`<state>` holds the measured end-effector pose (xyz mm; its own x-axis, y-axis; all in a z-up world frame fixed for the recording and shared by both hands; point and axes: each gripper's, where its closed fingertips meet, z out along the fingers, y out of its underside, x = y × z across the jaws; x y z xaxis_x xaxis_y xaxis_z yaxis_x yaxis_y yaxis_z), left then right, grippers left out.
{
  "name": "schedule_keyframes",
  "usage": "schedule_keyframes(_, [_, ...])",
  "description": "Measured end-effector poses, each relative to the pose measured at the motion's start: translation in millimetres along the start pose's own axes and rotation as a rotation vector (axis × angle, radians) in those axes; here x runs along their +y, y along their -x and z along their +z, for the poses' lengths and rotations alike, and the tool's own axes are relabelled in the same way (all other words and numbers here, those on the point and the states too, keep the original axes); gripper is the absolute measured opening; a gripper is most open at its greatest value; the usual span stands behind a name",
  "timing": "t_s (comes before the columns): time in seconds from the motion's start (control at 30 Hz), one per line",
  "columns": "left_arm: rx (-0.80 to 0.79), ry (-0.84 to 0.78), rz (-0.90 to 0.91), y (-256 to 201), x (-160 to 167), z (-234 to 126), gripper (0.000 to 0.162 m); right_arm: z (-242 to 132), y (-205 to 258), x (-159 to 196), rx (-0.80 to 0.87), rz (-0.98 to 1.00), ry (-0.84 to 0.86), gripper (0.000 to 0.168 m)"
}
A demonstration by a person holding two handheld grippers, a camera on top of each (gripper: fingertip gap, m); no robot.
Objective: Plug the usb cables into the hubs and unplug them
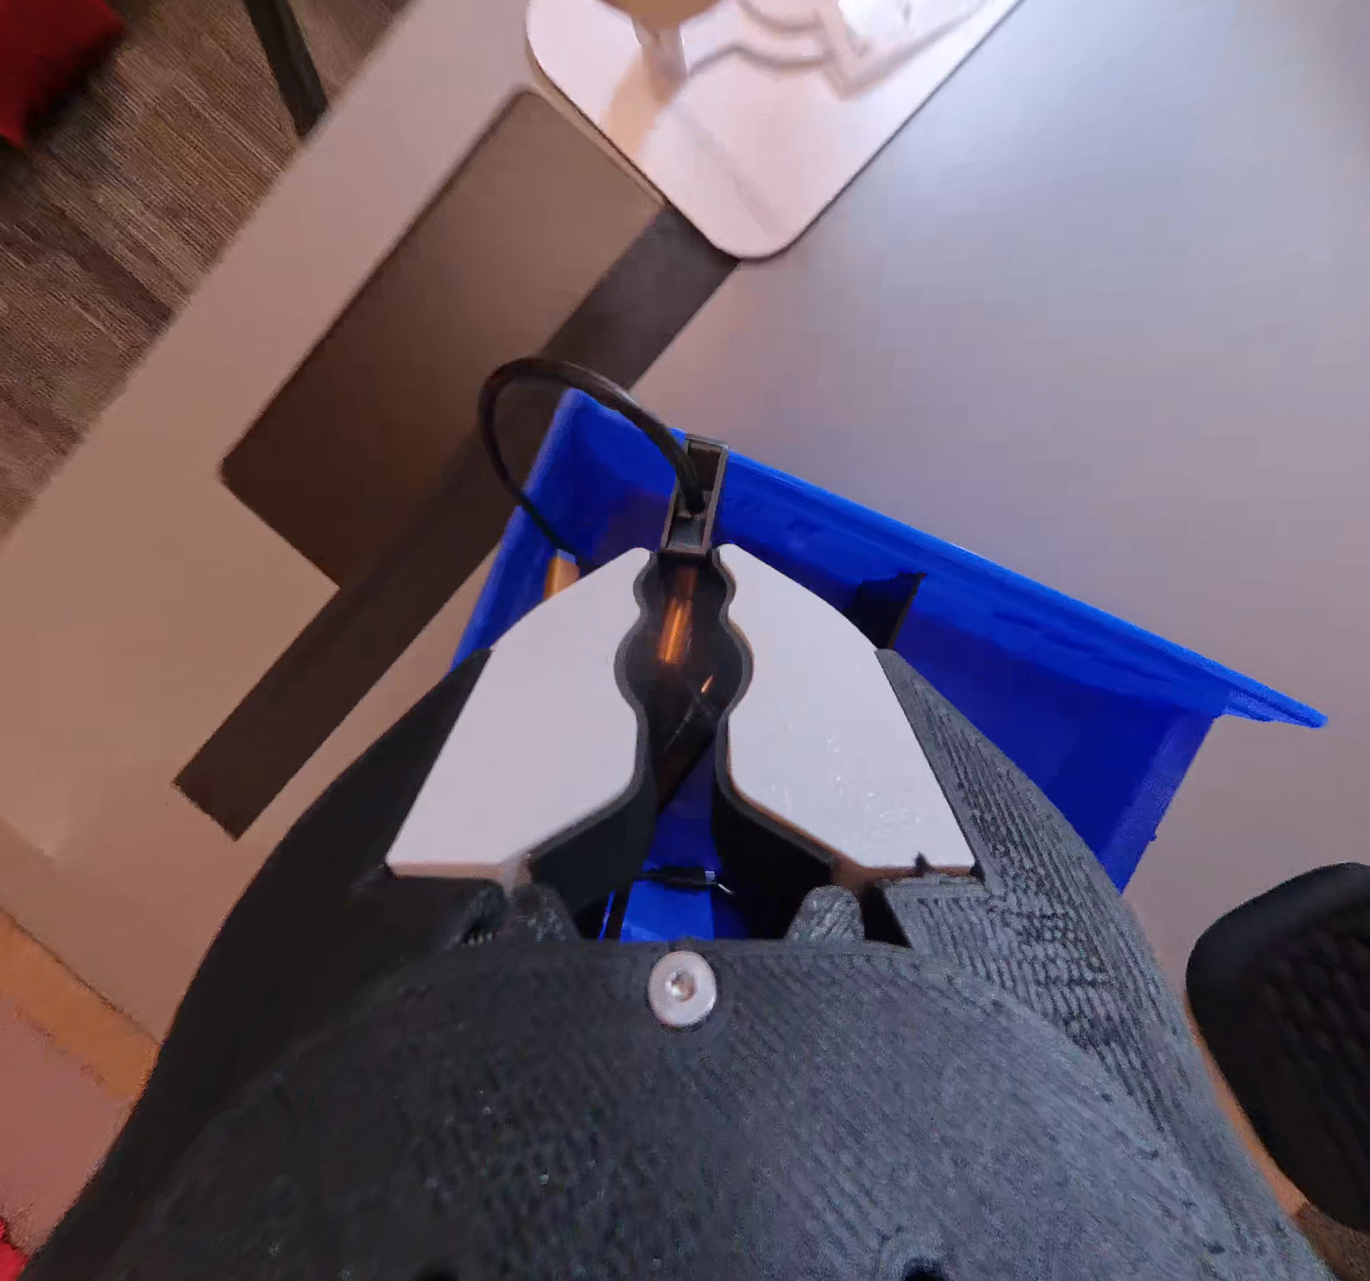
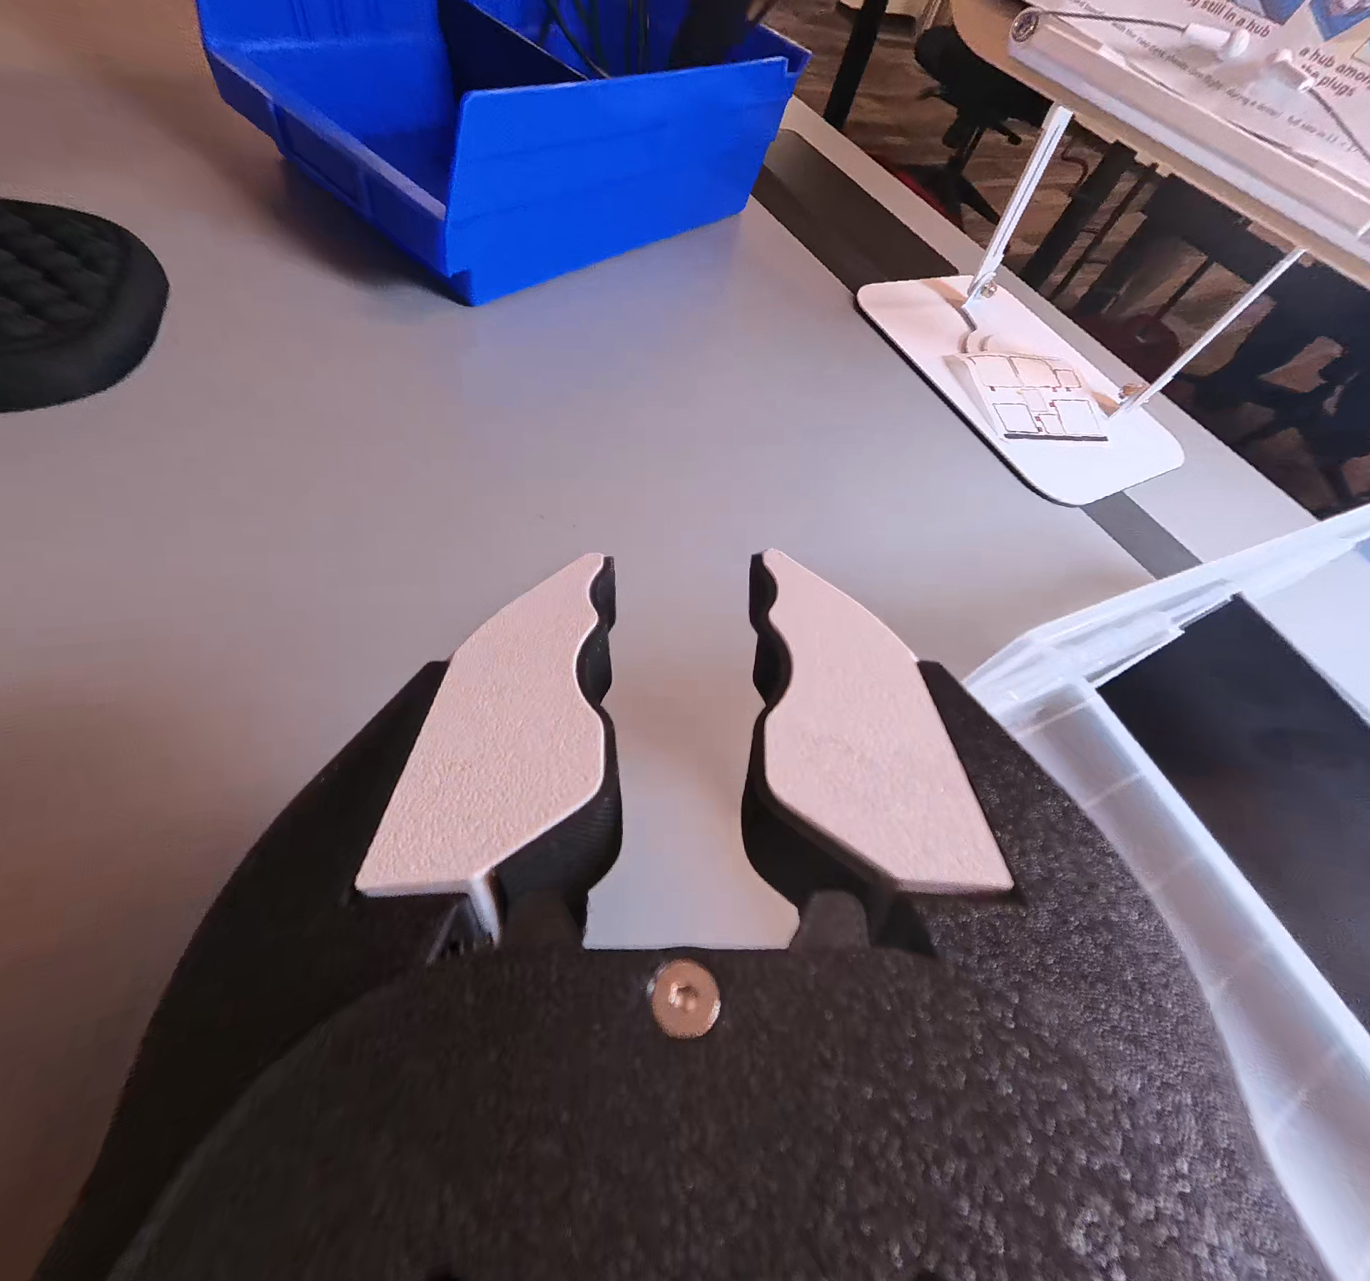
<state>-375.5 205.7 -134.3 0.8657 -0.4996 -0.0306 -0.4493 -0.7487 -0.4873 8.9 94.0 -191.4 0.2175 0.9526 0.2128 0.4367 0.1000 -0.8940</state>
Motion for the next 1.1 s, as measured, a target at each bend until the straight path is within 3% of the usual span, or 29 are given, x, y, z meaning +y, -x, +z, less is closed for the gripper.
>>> schedule_keyframes(0.23, [-0.112,-0.343,0.002,-17.3,-44.8,-127.1,0.012,-1.4,13.0,-12.8,0.023,-0.075,-0.013,0.034])
schedule_keyframes(0.33, [-0.236,-0.477,0.047,-28.4,-64.3,-184.4,0.012,-3.7,18.8,-27.3,0.033,-0.113,-0.037,0.033])
schedule_keyframes(0.67, [-0.445,-0.676,0.149,-69.2,-93.7,-311.6,0.012,-3.3,35.4,-68.4,0.032,-0.192,-0.102,0.032])
schedule_keyframes(0.9, [-0.401,-0.801,0.355,-159.0,-124.2,-351.7,0.011,-10.3,30.8,-108.4,0.066,-0.206,-0.219,0.032])
schedule_keyframes(1.1, [-0.106,-0.75,0.524,-269.1,-132.1,-308.1,0.012,-46.7,23.9,-163.6,0.12,-0.243,-0.371,0.033])
